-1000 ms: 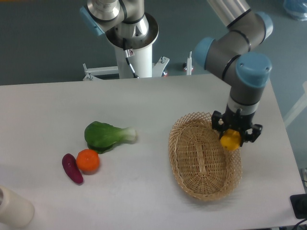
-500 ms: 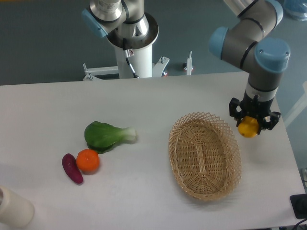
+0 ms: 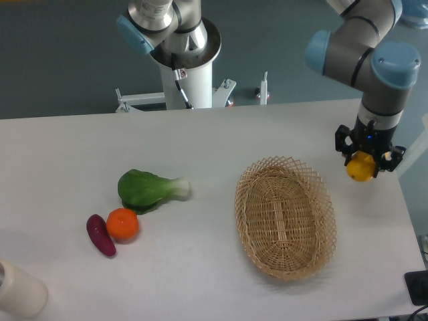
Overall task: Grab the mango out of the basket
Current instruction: 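Lift the held mango up out of the basket and past its rim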
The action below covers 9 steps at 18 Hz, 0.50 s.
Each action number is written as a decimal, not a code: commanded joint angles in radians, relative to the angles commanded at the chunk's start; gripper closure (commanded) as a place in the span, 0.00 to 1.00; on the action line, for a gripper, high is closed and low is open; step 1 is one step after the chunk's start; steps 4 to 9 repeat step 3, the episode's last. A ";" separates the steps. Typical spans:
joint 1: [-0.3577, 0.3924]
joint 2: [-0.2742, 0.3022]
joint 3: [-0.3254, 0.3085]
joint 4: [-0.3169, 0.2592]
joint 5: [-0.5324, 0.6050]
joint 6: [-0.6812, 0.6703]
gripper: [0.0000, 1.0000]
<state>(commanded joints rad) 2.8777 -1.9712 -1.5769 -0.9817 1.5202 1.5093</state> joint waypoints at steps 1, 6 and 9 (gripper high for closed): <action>0.005 0.002 0.000 0.000 0.002 0.005 0.55; 0.006 0.002 -0.003 0.000 0.002 0.012 0.55; 0.006 0.002 -0.003 0.000 0.002 0.012 0.55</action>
